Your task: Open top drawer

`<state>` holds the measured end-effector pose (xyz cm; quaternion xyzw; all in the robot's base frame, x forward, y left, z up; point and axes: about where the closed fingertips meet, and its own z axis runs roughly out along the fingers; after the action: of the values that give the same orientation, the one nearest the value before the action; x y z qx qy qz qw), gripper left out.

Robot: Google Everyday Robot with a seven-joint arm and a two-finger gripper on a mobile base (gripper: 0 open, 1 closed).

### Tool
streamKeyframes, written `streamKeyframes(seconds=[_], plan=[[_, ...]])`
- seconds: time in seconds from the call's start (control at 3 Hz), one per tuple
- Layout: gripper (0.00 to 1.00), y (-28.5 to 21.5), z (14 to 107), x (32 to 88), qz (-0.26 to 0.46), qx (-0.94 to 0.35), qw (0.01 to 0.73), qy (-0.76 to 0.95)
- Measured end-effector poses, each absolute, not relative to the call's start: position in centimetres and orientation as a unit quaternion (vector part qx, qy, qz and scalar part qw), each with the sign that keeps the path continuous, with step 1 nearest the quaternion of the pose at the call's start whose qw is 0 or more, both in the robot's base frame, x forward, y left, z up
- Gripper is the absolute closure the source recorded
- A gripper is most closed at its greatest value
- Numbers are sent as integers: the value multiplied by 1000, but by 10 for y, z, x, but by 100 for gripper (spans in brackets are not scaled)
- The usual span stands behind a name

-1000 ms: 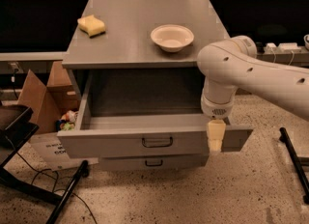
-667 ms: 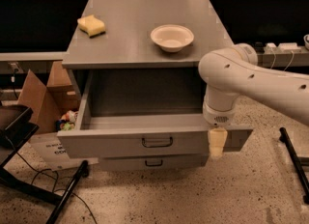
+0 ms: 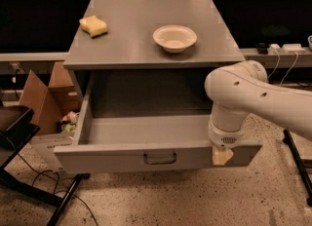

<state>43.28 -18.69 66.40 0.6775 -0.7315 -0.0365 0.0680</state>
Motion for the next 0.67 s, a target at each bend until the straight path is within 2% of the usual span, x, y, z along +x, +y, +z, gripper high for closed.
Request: streamKeyframes(seconds=[0.33,0.67], plan=[[88,-191,671,411,-37,672,78,-736],[100,-193,671,403,-37,669,81,-738]])
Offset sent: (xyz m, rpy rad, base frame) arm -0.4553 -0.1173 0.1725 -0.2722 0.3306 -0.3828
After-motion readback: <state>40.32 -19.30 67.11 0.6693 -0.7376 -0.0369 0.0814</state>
